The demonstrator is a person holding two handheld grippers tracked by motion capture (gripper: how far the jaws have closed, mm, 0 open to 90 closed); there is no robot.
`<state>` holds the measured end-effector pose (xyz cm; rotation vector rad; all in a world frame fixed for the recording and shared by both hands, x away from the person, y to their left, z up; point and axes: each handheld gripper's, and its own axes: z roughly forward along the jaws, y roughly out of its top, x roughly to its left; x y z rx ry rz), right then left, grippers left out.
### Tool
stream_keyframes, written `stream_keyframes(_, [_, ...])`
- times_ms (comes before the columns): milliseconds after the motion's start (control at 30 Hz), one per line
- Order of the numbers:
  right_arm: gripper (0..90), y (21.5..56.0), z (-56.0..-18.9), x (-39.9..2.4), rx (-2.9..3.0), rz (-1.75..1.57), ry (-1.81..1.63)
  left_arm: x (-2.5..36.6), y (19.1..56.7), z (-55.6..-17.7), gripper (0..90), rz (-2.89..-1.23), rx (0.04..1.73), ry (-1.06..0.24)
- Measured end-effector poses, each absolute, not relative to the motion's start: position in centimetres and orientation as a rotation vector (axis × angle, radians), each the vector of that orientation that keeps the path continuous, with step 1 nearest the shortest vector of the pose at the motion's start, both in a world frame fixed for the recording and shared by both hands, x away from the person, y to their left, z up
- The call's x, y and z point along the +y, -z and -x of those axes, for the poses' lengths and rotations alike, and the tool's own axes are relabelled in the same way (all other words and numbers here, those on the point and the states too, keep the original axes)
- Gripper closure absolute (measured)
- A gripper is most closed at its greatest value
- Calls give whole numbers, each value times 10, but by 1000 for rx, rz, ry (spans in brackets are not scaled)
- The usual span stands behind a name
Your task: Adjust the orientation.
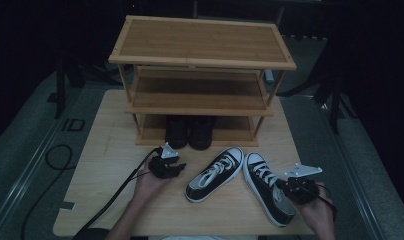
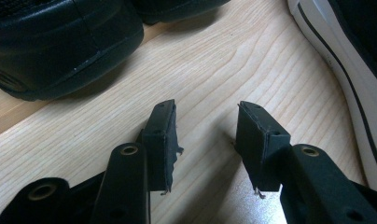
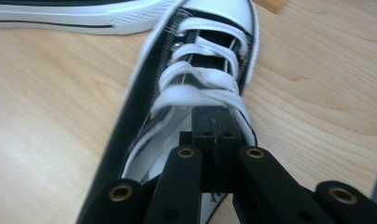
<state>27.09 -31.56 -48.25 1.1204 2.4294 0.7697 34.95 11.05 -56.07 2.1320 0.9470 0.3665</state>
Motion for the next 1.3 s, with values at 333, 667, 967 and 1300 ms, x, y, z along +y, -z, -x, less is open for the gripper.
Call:
stream_keyframes(333, [769,467,-251,-315,2357,-1196,-802,110,561,-349,583,-2133,947,-369])
stream_keyframes(667, [698,474,-253,-323,2358,-1331,-700,110,561,-349,583,-2133,946,-370])
stream_keyframes(967, [776,488,-268,-317,2421,-1372,-582,111,561,-349,583,-2134,944,-369])
stream_keyframes(1300, [831,494,-282,-301,2457,-1399,-395,110,561,-349,583,-2134,944,-370])
